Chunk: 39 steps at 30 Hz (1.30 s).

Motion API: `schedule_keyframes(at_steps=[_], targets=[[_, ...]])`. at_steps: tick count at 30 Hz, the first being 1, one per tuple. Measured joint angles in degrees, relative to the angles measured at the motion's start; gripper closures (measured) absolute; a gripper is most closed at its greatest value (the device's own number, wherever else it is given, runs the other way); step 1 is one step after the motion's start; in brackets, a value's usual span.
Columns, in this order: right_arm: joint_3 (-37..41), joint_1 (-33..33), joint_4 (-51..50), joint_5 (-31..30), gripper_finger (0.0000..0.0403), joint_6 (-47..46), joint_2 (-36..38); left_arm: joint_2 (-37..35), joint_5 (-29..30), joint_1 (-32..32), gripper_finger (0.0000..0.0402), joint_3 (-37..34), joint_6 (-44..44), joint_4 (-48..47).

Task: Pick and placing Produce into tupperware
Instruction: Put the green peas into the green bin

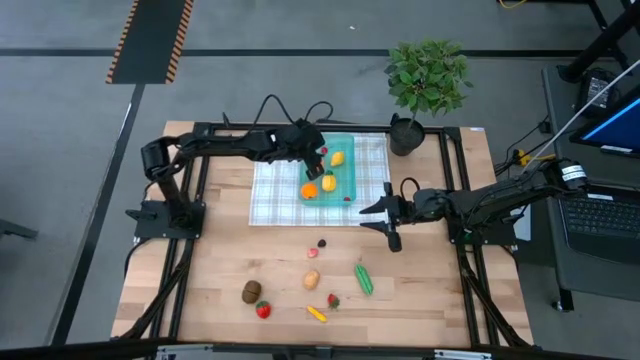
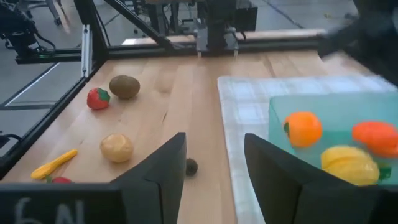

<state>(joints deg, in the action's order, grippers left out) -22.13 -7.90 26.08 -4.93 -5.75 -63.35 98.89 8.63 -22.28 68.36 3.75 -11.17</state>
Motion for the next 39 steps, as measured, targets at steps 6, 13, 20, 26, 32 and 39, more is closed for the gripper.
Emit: schedule_keyframes(at_steps=[6,13,20,26,32,39], targets=[[0.0,0.0,-0.75,0.0,0.0238,1.28,0.0,-8.24,-0.69,6.17,0.0257,-7.99,-0.27,3.06],[0.0,-0.78,-1.35,-0.07,0.0238,3.18,0.0,-23.28,-0.87,14.79,0.0269,-24.32,-5.08,13.82],[-0.02,-3.44,-5.2,-2.88,0.0238,-0.27,1.98,-36.91,2.95,27.59,0.028,-39.5,-6.35,27.83],[-0.02,-10.04,-6.66,-6.82,0.0238,-1.63,4.01,-40.13,12.34,38.85,0.0289,-44.36,-6.6,30.7],[-0.02,-18.33,-9.92,-16.64,0.0238,-6.78,5.18,-40.07,18.64,46.47,0.0298,-47.13,-6.62,35.57],[-0.02,-28.34,-15.51,-32.45,0.0238,-16.62,4.72,-40.07,22.41,50.4,0.0308,-48.42,-7.76,37.59]])
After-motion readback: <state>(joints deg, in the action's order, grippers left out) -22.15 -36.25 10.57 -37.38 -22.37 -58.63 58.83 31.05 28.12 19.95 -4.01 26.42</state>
